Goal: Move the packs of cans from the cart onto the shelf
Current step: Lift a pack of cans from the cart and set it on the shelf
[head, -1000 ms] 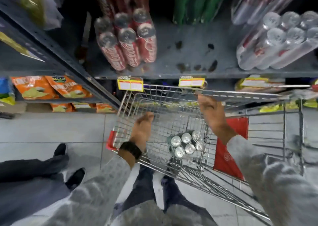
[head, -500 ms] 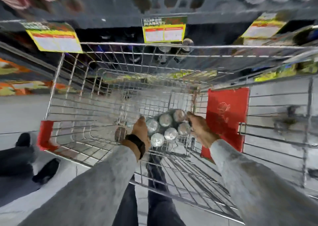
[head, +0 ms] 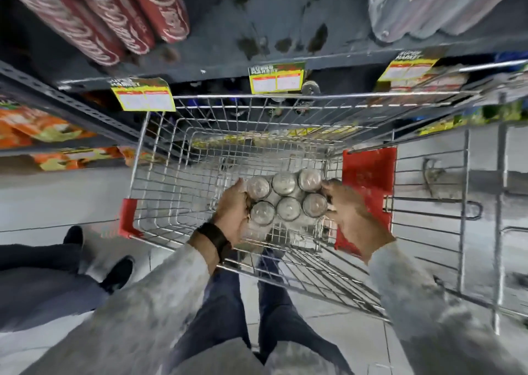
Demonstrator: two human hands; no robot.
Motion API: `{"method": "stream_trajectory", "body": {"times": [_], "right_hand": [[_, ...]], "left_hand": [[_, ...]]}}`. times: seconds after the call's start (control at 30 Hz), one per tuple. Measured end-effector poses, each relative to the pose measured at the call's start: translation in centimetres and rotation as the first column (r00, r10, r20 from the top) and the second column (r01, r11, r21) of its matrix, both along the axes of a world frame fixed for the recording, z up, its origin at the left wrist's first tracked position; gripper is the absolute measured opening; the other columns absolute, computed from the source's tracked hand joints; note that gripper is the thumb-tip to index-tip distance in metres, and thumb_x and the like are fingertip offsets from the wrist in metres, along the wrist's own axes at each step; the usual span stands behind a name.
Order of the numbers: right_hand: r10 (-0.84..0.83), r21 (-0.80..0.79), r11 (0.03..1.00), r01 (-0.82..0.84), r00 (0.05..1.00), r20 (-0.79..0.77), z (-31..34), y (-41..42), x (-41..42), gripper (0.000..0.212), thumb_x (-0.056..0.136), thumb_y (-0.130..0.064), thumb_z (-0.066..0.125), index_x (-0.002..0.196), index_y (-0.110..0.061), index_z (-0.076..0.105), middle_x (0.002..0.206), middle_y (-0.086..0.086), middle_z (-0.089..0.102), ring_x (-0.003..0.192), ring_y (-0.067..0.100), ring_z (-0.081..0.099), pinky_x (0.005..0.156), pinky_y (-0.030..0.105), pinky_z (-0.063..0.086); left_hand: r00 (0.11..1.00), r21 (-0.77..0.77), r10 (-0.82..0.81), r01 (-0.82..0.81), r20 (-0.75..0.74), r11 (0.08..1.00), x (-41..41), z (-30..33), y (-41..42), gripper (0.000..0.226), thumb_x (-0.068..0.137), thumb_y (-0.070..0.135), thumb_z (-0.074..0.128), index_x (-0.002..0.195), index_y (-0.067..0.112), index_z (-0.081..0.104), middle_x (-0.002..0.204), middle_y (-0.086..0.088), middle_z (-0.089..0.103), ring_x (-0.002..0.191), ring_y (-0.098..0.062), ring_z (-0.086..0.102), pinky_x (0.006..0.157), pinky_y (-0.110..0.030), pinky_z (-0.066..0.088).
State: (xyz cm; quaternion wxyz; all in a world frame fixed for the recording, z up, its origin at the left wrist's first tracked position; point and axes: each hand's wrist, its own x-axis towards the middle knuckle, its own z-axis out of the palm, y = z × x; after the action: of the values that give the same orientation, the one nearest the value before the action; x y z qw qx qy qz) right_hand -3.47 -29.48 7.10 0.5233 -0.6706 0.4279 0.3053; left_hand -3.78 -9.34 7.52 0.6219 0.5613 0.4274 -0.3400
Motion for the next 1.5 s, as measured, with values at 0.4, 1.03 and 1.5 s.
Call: {"method": "stream_trajectory", "body": {"times": [0.4, 1.03, 1.5], "right_hand": [[0.028, 0.049, 0.998, -0.046, 0.943, 0.33, 20.8, 1.0, 7.6, 0.016, 0.089, -0.025, 0.05, 0.076, -0.02, 0.057, 0.079, 0.006, 0.058, 0.073, 0.025, 0.052, 0.07, 0.036, 0.044], [0.275, -0.231, 0.954, -0.192, 0.867, 0.416, 20.6, 2.5, 28.9, 0.015, 0.084, -0.032, 0.043, 0.083, -0.024, 0.055, 0.104, 0.009, 0.055, 0.093, 0.032, 0.055, 0.09, 0.05, 0.054], [-0.004, 0.192, 0.974, -0.118, 0.843, 0.538, 12.6, -0.6, 24.7, 0.072, 0.073, -0.07, 0.063, 0.139, -0.042, 0.056, 0.14, -0.01, 0.063, 0.13, 0.023, 0.058, 0.112, 0.051, 0.042]], "left_hand": [[0.902, -0.075, -0.023, 0.062, 0.43, 0.995, 4.3, 19.4, 3.7, 0.084, 0.088, 0.078, 0.022, 0.107, 0.017, 0.076, 0.103, -0.001, 0.078, 0.1, -0.011, 0.074, 0.1, -0.034, 0.048], [0.875, -0.042, 0.035, -0.017, 0.483, 0.999, 21.6, 20.9, 0.7, 0.091, 0.092, 0.072, 0.032, 0.145, -0.001, 0.043, 0.149, -0.014, 0.05, 0.118, -0.022, 0.059, 0.093, -0.033, 0.044], [0.82, -0.124, 0.031, 0.05, 0.572, 0.991, 19.2, 12.8, 0.0, 0.052, 0.099, 0.053, 0.042, 0.146, 0.03, 0.043, 0.138, 0.011, 0.054, 0.125, -0.006, 0.052, 0.103, -0.024, 0.038]]}}
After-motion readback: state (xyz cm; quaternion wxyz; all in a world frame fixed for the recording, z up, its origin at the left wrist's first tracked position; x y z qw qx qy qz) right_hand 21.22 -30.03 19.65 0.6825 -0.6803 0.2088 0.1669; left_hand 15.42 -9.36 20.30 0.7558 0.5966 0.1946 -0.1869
